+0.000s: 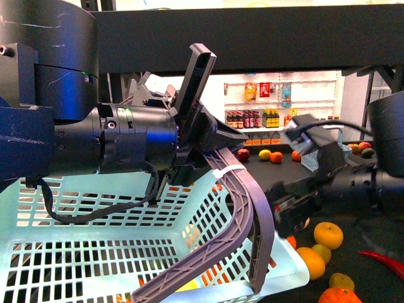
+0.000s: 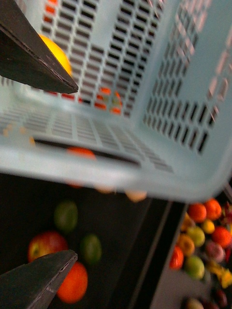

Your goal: Pick lemon from shelf

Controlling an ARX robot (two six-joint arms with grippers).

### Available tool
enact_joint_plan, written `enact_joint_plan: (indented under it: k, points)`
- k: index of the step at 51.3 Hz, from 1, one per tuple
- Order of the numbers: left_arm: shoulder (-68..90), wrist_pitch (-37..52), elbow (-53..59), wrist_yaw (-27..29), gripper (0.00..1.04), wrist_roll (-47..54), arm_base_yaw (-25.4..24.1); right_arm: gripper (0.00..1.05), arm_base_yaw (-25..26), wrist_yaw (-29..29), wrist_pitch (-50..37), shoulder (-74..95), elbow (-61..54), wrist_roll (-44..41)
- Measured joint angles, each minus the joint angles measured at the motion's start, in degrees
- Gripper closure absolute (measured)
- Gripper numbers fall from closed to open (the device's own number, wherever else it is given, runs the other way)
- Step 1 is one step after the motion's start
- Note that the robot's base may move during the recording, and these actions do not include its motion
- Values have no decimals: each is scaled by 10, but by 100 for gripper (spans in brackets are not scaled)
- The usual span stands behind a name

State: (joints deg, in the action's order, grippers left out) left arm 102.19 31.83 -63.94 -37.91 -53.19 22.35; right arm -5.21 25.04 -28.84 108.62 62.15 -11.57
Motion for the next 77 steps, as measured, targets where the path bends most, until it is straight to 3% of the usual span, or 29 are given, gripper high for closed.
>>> enact_joint_plan:
  k: [11, 23, 37, 77]
  points:
    - [0, 0, 0, 0, 97, 0, 0, 7, 88, -22, 9, 84, 62, -6]
    - [0, 0, 0, 0, 97, 1, 0, 7, 99, -14, -29, 227, 54, -42]
    - [0, 0, 0, 0, 97, 0, 0, 7, 60, 23, -60, 326, 52, -87]
    - [0, 0, 0, 0, 97, 0, 0, 7, -58, -6, -9, 455, 190, -65]
